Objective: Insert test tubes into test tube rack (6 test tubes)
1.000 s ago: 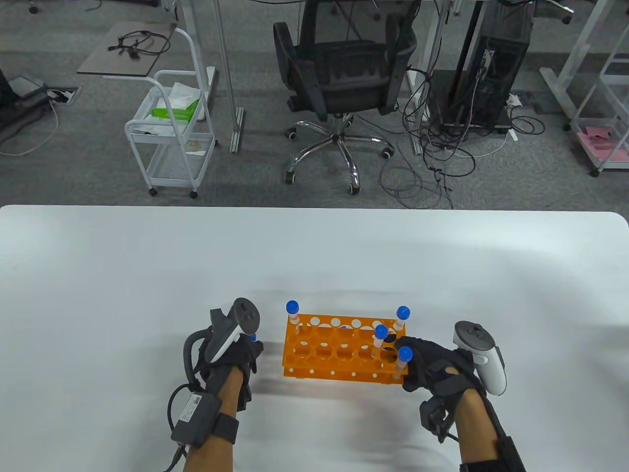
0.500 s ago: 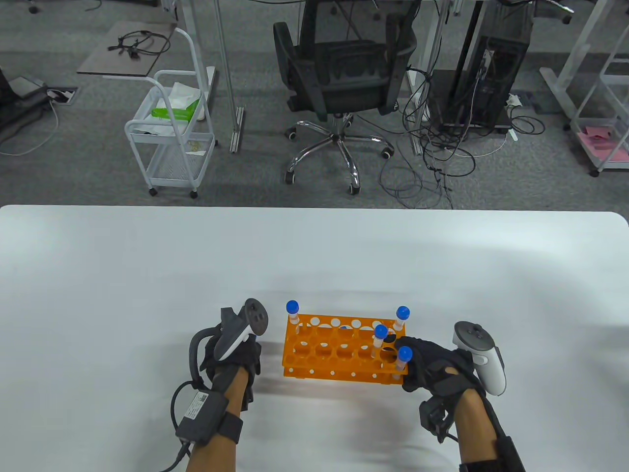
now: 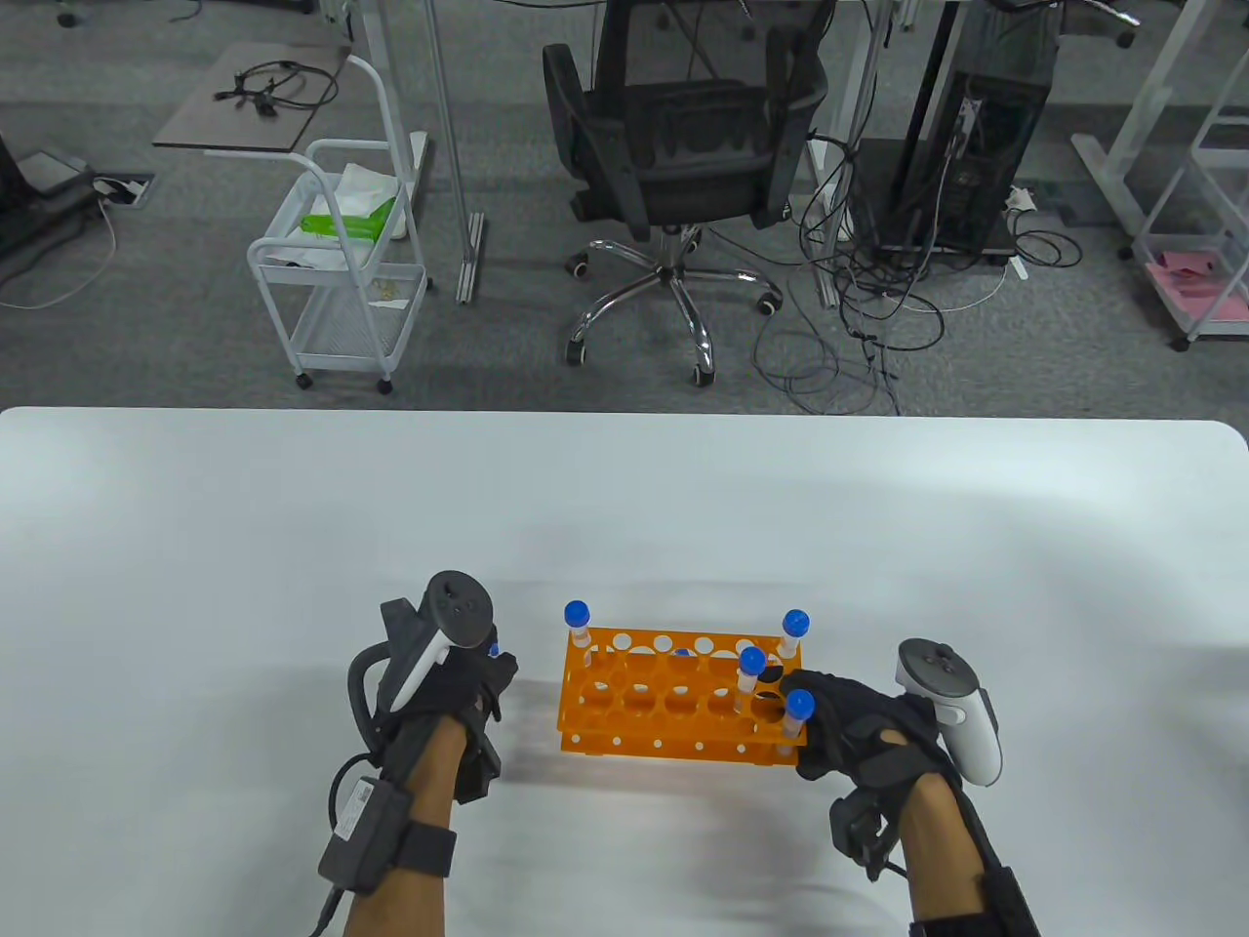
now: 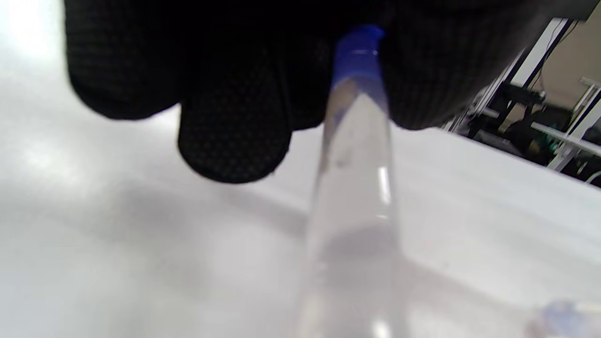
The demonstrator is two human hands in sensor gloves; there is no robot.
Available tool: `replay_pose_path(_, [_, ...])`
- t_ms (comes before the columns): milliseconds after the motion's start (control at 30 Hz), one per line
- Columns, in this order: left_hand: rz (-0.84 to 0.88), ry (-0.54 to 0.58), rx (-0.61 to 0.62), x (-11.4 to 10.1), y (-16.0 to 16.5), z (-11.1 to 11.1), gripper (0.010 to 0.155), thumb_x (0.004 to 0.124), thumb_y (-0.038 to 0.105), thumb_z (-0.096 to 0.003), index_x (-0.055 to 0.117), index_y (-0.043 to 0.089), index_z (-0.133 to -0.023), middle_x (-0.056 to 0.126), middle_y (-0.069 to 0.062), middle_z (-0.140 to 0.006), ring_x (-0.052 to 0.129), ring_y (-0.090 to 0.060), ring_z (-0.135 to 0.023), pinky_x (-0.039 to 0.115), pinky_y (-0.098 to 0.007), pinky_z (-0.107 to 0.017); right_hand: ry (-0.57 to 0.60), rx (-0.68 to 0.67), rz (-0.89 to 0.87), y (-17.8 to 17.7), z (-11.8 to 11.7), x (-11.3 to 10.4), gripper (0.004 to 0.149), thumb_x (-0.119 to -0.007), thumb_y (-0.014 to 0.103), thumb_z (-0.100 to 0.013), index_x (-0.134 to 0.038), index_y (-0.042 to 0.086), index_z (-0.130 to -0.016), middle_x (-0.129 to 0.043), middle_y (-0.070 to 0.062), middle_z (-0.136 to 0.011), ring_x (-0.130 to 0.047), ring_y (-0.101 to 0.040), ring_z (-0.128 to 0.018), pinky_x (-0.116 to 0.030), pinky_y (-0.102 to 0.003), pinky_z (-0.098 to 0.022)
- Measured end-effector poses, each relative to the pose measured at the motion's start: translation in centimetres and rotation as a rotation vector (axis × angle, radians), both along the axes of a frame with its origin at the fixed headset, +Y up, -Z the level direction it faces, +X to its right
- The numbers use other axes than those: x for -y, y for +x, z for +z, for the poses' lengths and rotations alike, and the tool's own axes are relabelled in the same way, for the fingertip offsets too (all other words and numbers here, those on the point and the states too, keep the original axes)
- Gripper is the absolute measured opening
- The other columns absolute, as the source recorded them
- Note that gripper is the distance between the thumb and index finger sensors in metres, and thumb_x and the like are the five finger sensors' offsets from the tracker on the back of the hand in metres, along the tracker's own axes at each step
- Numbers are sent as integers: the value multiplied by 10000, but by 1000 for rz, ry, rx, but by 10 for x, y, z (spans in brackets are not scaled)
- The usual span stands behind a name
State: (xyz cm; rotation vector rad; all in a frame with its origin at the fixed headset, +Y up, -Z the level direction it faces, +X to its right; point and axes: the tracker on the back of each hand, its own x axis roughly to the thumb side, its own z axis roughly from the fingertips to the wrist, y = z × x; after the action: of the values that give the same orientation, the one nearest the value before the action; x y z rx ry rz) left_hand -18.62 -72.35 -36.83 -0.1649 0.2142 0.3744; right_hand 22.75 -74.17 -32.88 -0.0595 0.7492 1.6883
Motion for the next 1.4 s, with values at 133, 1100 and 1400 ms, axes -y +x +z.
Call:
replay_pose_path(133, [13, 46, 24, -14, 3, 2, 541, 896, 472, -363, 885, 184, -821, 1042, -68, -599, 1110, -187, -349, 917, -398, -262, -2, 3, -4, 0, 0, 0, 515, -647, 579, -532, -736, 325, -971, -735, -145, -1011, -879, -331, -752, -734, -522, -543])
replay_pose_path(1100, [54, 439, 189, -111, 37, 45, 527, 911, 513, -341, 892, 222, -781, 1040, -29, -556, 1077, -161, -312, 906, -383, -255, -3, 13, -11, 5, 0, -1, 513, -645, 570, -537, -729, 321, -978, -722, -150, -1020, -872, -336, -761, -728, -526, -548])
replay_pose_path(1400, [68, 512, 268, -117, 61, 51, 537, 906, 472, -370, 832, 224, -841, 1003, -46, -675, 1055, -160, -385, 894, -388, -304, 0, 8, -14, 5, -1, -1, 514, -642, 572, -538, -726, 322, -980, -722, -149, -1019, -871, -334, -762, -728, -525, -549])
